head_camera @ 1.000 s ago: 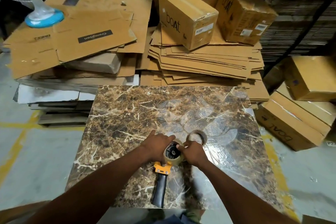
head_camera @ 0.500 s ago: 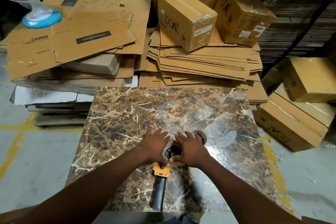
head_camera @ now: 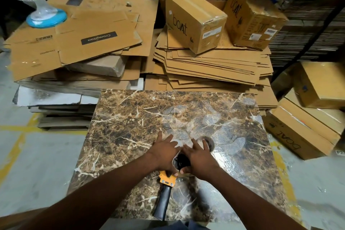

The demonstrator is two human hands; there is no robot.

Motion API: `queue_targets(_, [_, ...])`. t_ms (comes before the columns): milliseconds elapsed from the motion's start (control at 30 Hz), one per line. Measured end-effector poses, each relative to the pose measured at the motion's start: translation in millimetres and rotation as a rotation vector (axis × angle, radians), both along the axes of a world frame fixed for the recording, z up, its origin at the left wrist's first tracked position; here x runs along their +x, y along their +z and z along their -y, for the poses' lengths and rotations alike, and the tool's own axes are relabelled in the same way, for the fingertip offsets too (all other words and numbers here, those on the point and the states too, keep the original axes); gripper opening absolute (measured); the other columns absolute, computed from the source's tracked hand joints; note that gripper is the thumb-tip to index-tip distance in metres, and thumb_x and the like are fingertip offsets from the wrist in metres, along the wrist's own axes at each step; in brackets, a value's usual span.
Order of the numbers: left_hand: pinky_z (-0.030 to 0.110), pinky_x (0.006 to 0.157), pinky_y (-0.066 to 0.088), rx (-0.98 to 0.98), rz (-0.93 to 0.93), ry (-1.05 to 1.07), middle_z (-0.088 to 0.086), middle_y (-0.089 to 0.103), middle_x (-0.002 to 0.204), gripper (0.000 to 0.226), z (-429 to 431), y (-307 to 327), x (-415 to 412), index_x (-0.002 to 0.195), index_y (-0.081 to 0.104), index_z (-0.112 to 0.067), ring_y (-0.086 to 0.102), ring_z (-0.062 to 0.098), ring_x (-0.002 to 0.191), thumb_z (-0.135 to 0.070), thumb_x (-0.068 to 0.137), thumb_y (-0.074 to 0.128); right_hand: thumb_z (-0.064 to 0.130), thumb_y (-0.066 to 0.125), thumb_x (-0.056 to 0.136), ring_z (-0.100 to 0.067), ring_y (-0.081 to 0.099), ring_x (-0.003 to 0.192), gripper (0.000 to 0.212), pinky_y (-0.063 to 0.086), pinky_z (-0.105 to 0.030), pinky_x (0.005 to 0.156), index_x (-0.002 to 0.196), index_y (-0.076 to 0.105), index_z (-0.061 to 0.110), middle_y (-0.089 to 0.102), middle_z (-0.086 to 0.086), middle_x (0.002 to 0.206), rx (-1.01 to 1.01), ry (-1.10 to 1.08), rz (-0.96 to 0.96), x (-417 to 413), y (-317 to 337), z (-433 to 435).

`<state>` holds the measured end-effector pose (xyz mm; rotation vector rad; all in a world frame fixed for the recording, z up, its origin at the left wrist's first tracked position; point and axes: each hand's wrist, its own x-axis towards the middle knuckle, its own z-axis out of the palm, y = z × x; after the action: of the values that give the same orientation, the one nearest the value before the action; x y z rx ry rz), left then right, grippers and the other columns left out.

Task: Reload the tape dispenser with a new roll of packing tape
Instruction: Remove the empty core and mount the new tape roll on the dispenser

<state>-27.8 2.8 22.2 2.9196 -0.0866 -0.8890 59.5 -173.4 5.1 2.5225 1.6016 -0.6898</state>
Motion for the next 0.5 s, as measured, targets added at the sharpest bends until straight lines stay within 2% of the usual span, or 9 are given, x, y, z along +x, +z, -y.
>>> queue_targets(100, [0.08,0.121,-0.004,0.088,0.005,-0.03,0.012,0.025,0.173,0.113,5.9,3.0,3.2,0.162,0.039,-0.023,0.003,0.04,0.163,-0.081,0.072,0.076,0.076,0.055,0.083,-0.04,-0.006,0.155,0.1,-0.003,-0.067,0.119,0.16,0.017,0.025,0.007,-0.011,0.17,-0.014,-0.031,0.019,-2.0,-4.8,5.8])
queue_targets(200, [0.081,0.12,-0.005,0.152,-0.01,-0.032,0.015,0.014,0.176,0.111,10.9,4.0,5.3,0.16,0.043,-0.021,-0.003,0.042,0.163,-0.077,0.072,0.08,0.078,0.054,0.082,-0.039,-0.006,0.155,0.101,-0.002,-0.066,0.12,0.161,0.012,0.03,0.0,-0.013,0.17,-0.034,-0.065,-0.035,-1.2,-7.6,9.6])
queue_targets(367, [0.082,0.12,-0.003,0.142,-0.003,-0.014,0.015,0.018,0.175,0.109,15.0,2.6,4.2,0.158,0.045,-0.015,0.001,0.04,0.163,-0.076,0.074,0.079,0.052,0.065,0.091,-0.027,0.01,0.154,0.089,0.008,-0.064,0.12,0.161,0.015,0.031,0.022,0.002,0.168,-0.039,-0.025,-0.14,12.6,-1.6,18.6])
queue_targets(500, [0.08,0.121,-0.001,0.125,0.008,-0.011,0.013,0.018,0.176,0.11,21.9,1.4,3.5,0.16,0.041,-0.013,0.004,0.038,0.164,-0.071,0.076,0.081,0.047,0.067,0.09,-0.028,0.013,0.153,0.088,0.009,-0.065,0.119,0.16,0.018,0.029,0.029,0.001,0.165,-0.021,0.033,-0.106,15.2,-1.4,20.8])
